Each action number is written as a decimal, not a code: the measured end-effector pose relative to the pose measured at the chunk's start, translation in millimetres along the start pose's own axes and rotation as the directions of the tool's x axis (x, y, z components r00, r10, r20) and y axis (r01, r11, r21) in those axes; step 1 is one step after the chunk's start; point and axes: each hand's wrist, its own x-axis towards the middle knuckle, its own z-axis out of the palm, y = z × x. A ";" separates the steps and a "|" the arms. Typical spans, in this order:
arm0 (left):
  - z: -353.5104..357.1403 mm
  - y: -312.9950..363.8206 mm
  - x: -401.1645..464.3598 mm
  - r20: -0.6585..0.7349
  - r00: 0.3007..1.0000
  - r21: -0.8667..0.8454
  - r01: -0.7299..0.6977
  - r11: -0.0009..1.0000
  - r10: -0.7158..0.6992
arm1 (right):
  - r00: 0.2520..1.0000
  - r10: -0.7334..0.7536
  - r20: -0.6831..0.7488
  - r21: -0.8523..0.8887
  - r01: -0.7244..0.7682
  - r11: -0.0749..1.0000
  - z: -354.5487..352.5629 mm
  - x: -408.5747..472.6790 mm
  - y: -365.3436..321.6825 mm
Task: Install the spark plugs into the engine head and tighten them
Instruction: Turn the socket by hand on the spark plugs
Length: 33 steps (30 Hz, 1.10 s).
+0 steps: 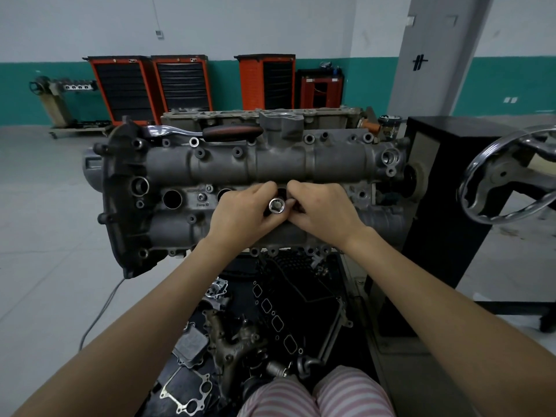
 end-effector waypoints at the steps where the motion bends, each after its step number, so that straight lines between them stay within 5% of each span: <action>1: 0.8 -0.6 -0.2 -0.008 1.000 0.001 -0.012 1.000 0.012 | 1.000 0.013 0.003 0.008 -0.013 1.000 -0.8 0.3 -0.9; 10: -3.8 4.6 -1.1 0.058 0.998 -0.094 0.018 0.995 -0.013 | 0.996 -0.007 0.088 -0.009 0.007 1.000 0.5 -0.6 1.9; 20: 2.8 -0.7 -0.4 0.045 0.999 0.004 0.006 1.000 -0.006 | 0.999 0.034 0.036 -0.001 -0.034 0.999 0.6 -0.3 0.1; 27: 1.2 15.7 11.9 0.031 0.992 0.122 0.117 0.986 -0.121 | 0.991 0.090 0.097 0.022 -0.092 0.996 1.5 0.0 1.8; 33: -19.0 13.9 8.6 -0.008 1.000 0.087 0.024 0.996 -0.024 | 0.992 0.107 0.074 0.080 -0.112 0.990 -1.9 -1.9 -0.3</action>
